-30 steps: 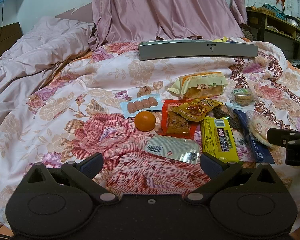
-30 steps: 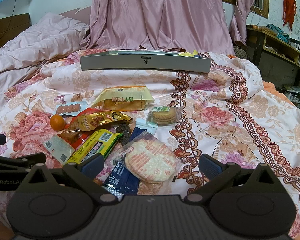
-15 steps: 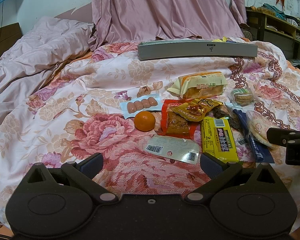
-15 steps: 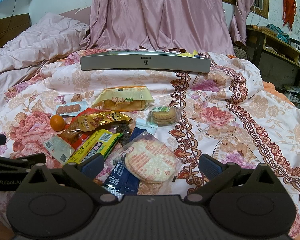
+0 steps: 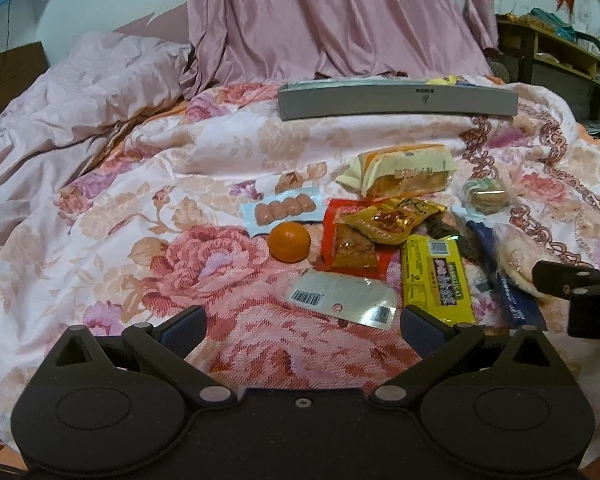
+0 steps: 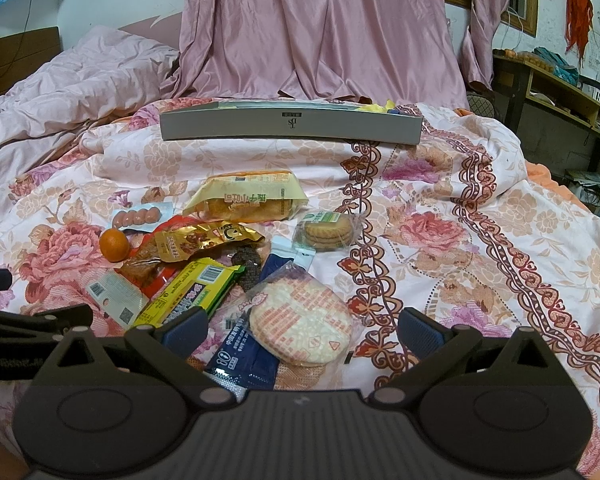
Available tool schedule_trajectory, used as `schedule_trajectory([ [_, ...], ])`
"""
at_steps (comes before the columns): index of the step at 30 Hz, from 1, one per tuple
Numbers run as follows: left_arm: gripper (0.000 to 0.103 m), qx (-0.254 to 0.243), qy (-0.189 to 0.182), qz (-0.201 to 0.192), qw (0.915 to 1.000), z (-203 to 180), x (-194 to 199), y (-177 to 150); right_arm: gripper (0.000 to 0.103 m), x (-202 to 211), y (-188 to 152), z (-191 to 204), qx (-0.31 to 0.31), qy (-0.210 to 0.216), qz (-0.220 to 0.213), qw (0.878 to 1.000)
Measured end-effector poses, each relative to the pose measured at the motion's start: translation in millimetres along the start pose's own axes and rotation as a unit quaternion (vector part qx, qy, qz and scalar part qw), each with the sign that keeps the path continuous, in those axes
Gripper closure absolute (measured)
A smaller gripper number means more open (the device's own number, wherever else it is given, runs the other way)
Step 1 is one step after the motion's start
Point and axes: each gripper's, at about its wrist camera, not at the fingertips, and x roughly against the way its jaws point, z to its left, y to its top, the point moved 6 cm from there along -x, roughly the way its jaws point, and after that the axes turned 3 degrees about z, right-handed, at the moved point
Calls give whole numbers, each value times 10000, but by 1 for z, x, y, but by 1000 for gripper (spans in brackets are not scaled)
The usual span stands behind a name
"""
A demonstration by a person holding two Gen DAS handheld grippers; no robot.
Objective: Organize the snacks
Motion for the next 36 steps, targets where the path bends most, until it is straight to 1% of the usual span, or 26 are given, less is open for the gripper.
schedule_trajectory([
  [5, 1, 130, -34, 225, 9997, 7, -6, -3, 0, 0, 0, -1, 42, 19, -73, 10000],
  [12, 1, 86, -206, -26, 9997, 4, 3, -2, 0, 11, 3, -1, 115, -27, -245, 9996],
  [16, 1, 61, -233, -59, 9997, 3, 1, -3, 0, 11, -2, -10, 33, -51, -169, 9998],
  [19, 1, 106, -365, -151, 9992, 2, 0, -2, 0, 10, -4, -21, -89, -81, -131, 9998],
  [24, 1, 31, -471, -125, 9988, -1, -1, -2, 0, 5, -10, -36, -308, -72, -70, 9995],
  [27, 1, -127, -404, -143, 9990, -5, -3, 3, 0, 4, -6, -38, -398, 8, -124, 9991],
  [32, 1, -305, -166, -12, 9994, -6, -17, 7, 0, 3, -5, -32, -229, 66, -181, 9996],
  [35, 1, -331, -206, -16, 9992, -5, -27, 8, 0, 0, -4, -30, -193, 66, -170, 9996],
  [36, 1, -263, -282, -52, 9992, -3, -30, 9, 0, -2, -4, -29, -174, 55, -160, 9997],
])
